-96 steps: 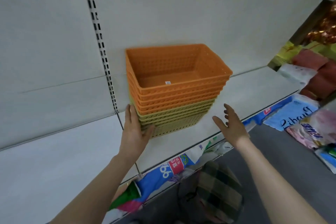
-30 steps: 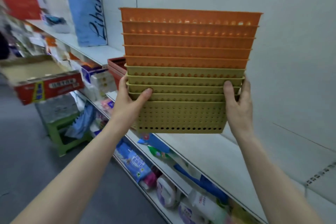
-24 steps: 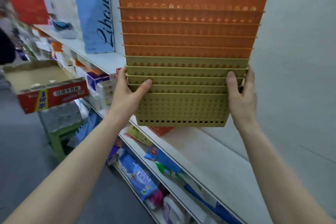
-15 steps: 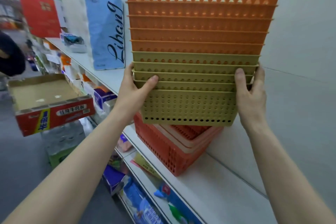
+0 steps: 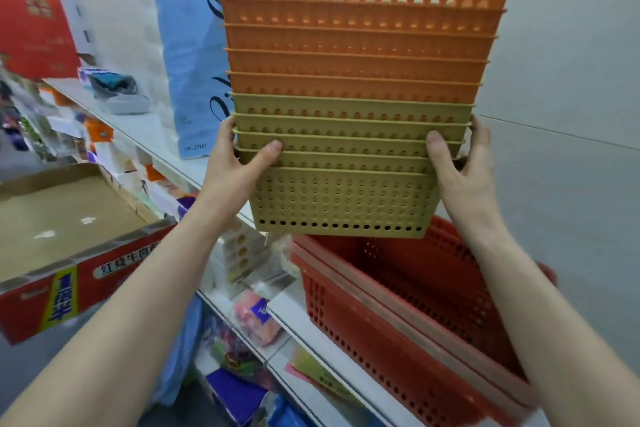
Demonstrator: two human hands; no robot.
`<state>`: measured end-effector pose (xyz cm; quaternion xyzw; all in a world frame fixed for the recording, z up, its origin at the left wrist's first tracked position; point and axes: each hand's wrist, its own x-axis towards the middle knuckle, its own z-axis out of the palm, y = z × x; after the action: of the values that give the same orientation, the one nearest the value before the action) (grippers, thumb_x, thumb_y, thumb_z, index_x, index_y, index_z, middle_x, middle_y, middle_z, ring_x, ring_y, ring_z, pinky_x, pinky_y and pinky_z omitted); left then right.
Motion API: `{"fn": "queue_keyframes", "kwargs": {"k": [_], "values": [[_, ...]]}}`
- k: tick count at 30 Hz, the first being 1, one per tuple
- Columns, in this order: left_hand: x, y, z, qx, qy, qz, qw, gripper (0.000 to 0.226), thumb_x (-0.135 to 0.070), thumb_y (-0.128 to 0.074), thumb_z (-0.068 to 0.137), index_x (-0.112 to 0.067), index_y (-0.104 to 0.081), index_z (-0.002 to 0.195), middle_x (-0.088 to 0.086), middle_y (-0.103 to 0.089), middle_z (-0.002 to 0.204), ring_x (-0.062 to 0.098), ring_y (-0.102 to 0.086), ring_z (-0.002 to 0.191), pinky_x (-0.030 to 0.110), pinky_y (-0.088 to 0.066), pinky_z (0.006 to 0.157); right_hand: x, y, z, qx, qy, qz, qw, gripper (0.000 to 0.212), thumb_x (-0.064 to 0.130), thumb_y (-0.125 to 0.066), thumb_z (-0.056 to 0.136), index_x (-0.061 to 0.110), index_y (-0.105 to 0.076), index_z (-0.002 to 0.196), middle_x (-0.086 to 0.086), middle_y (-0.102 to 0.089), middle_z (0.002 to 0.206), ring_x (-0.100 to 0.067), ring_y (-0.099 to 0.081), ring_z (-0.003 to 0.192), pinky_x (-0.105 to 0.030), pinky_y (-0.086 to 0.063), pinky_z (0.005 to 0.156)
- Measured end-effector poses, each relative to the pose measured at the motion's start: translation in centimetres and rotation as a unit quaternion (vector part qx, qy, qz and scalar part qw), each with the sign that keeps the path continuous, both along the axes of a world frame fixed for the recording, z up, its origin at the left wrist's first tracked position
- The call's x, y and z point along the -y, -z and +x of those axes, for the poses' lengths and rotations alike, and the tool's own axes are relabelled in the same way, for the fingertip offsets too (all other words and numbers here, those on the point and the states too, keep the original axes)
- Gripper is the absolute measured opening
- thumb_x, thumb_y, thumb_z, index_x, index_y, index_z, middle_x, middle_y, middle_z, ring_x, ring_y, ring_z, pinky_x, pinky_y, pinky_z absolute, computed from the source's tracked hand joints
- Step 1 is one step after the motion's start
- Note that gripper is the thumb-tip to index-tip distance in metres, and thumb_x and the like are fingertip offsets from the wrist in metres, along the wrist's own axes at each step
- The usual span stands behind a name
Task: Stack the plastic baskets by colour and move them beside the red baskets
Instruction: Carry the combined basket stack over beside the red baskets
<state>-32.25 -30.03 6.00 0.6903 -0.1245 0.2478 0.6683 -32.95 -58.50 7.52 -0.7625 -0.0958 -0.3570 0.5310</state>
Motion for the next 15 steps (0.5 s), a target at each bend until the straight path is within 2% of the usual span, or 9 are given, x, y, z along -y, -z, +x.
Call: {"fn": "queue_keyframes", "kwargs": {"k": [4,7,9,12,15], "values": [[-6.0,0.3,5.3,-0.015,0.055,0.002,0.998,0.059,-0.031,-0.070,0.086,-0.024,-0.042,0.137,-0.008,-0.061,0.123,0.006,-0.061,0.111,0.015,-0.052,0.080,-6.1,0.4,3.1,-0.014,0.042,0.013,0.999,0.064,0.058,-0.057,0.088,0.034,-0.033,0.143,0.017,-0.062,0.125,-0.004,-0.061,0.114,-0.046,-0.050,0.100],[-9.6,0.6,9.1,-0.021,0.084,0.006,0.996,0.060,-0.029,-0.069,0.087,-0.023,-0.040,0.138,-0.006,-0.059,0.127,0.006,-0.059,0.114,0.014,-0.052,0.080,-10.2,1.0,5.5,-0.025,0.067,0.025,0.997,0.064,0.053,-0.058,0.090,0.031,-0.033,0.144,0.012,-0.060,0.130,-0.005,-0.059,0.117,-0.044,-0.047,0.104],[-11.4,1.0,11.4,-0.023,0.096,0.003,0.995,0.060,-0.028,-0.069,0.087,-0.021,-0.039,0.138,-0.006,-0.060,0.126,0.004,-0.059,0.113,0.015,-0.052,0.081,-12.4,1.5,7.3,-0.033,0.081,0.030,0.996,0.064,0.050,-0.059,0.090,0.028,-0.032,0.145,0.007,-0.058,0.135,-0.007,-0.056,0.122,-0.043,-0.044,0.107],[-13.3,2.0,14.7,-0.030,0.110,0.003,0.994,0.058,-0.025,-0.068,0.087,-0.022,-0.039,0.138,-0.011,-0.060,0.120,-0.005,-0.061,0.105,0.013,-0.051,0.080,-14.5,2.5,9.8,-0.047,0.097,0.038,0.993,0.069,0.055,-0.059,0.088,0.029,-0.032,0.145,0.005,-0.055,0.138,-0.012,-0.052,0.128,-0.047,-0.042,0.108],[-14.9,2.9,18.0,-0.031,0.125,0.015,0.992,0.060,-0.024,-0.068,0.087,-0.026,-0.038,0.139,-0.010,-0.059,0.124,-0.003,-0.060,0.109,0.016,-0.051,0.085,-15.9,3.6,12.0,-0.064,0.107,0.027,0.992,0.069,0.058,-0.058,0.087,0.031,-0.032,0.144,0.007,-0.055,0.139,-0.012,-0.050,0.131,-0.047,-0.042,0.108]]}}
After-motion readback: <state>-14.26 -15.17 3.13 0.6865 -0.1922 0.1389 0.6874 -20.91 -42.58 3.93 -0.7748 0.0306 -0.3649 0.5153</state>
